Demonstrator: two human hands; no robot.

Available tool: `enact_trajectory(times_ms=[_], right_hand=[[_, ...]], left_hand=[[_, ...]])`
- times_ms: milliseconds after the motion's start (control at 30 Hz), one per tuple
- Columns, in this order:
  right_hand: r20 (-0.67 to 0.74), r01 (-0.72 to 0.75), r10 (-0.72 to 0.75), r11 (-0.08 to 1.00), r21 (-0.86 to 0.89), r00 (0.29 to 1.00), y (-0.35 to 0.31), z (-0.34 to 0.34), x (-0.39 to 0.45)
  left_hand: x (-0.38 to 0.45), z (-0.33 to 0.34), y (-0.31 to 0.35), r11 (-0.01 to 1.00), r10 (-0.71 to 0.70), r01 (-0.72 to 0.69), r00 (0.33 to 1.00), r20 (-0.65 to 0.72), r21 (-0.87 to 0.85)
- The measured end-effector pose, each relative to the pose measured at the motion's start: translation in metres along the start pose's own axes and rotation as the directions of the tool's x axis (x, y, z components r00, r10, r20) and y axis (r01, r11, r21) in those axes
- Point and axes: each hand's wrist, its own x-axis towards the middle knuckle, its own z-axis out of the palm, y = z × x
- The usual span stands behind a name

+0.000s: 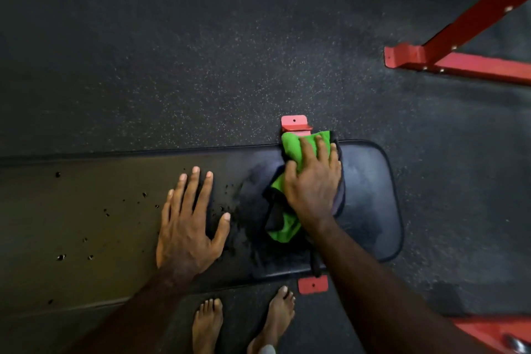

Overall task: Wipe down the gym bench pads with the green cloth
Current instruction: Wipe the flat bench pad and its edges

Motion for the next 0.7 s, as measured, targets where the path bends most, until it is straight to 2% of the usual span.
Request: enact_trajectory(times_ms=[33, 67, 100, 133, 167, 200, 233, 267, 300, 367, 433, 467, 500, 533, 567, 600, 633, 667, 700], right_hand=[[0.001, -0.039, 0.039, 0.999, -0.017, 0.999, -0.018, 0.003, -0.002], [0.034, 0.021, -0.020, 1.000, -0.023, 0.999, -0.031, 0.006, -0.009], [0.096, 0.150, -0.148, 0.989, -0.011, 0.984, -0.038, 0.008, -0.022], [0.169, 0.318, -0.314, 0.948, 0.003, 0.934, -0.036, 0.007, -0.034], [0.237, 0.477, -0.468, 0.879, 0.020, 0.852, -0.026, 0.004, -0.043], [0.286, 0.585, -0.570, 0.810, 0.036, 0.771, -0.012, 0.001, -0.044], [0.305, 0.635, -0.613, 0.772, 0.032, 0.729, 0.005, -0.001, -0.037], [0.286, 0.628, -0.600, 0.778, -0.005, 0.747, 0.018, -0.002, -0.027], [0.253, 0.561, -0.534, 0.827, -0.041, 0.807, 0.026, -0.004, -0.016], [0.144, 0.308, -0.297, 0.949, -0.068, 0.944, 0.020, -0.006, 0.001], [0.047, 0.071, -0.068, 0.995, -0.065, 0.997, -0.017, 0.000, 0.002], [0.039, 0.031, -0.029, 0.999, -0.043, 0.999, -0.038, 0.003, -0.003], [0.082, 0.087, -0.086, 0.996, -0.007, 0.993, -0.053, 0.006, -0.013], [0.145, 0.244, -0.245, 0.970, 0.025, 0.959, -0.060, 0.009, -0.023], [0.225, 0.445, -0.445, 0.894, 0.054, 0.867, -0.060, 0.010, -0.034], [0.292, 0.607, -0.601, 0.791, 0.080, 0.744, -0.052, 0.010, -0.034], [0.319, 0.695, -0.681, 0.714, 0.091, 0.659, -0.038, 0.009, -0.027], [0.313, 0.704, -0.681, 0.708, 0.053, 0.662, -0.027, 0.010, -0.015], [0.275, 0.637, -0.610, 0.771, -0.010, 0.743, -0.018, 0.008, 0.000]], left_hand=[[0.000, 0.000, 0.000, 1.000, 0.001, -0.001, 1.000, -0.002, -0.002], [0.000, -0.001, 0.001, 1.000, -0.004, 0.004, 1.000, -0.009, -0.001], [-0.001, -0.001, 0.001, 1.000, -0.008, 0.008, 1.000, -0.016, 0.002], [-0.001, 0.000, 0.002, 1.000, -0.006, 0.007, 1.000, -0.021, 0.005], [-0.001, 0.000, 0.002, 1.000, -0.003, 0.004, 1.000, -0.024, 0.005], [-0.001, -0.001, 0.001, 1.000, -0.004, 0.004, 1.000, -0.025, 0.004], [-0.001, -0.001, 0.001, 1.000, -0.005, 0.005, 1.000, -0.022, 0.004], [0.000, -0.001, 0.000, 1.000, -0.005, 0.005, 1.000, -0.016, 0.008], [-0.001, 0.000, 0.000, 1.000, -0.006, 0.006, 1.000, -0.008, 0.010], [-0.001, -0.001, 0.000, 1.000, -0.005, 0.005, 1.000, -0.006, 0.011], [0.000, -0.001, 0.001, 1.000, -0.005, 0.005, 1.000, -0.004, 0.018], [0.000, -0.001, 0.001, 1.000, -0.005, 0.005, 1.000, 0.000, 0.024], [-0.002, 0.000, 0.000, 1.000, -0.007, 0.007, 1.000, 0.001, 0.024], [-0.001, 0.000, 0.001, 1.000, -0.005, 0.005, 1.000, -0.007, 0.018], [-0.001, 0.000, 0.001, 1.000, -0.002, 0.002, 1.000, -0.015, 0.016], [-0.001, 0.001, 0.000, 1.000, 0.001, 0.000, 1.000, -0.022, 0.017], [-0.001, 0.001, 0.000, 1.000, 0.000, 0.000, 1.000, -0.022, 0.015], [-0.001, 0.001, 0.000, 1.000, -0.005, 0.006, 1.000, -0.022, 0.009], [-0.001, 0.000, 0.001, 1.000, -0.011, 0.011, 1.000, -0.022, 0.002]])
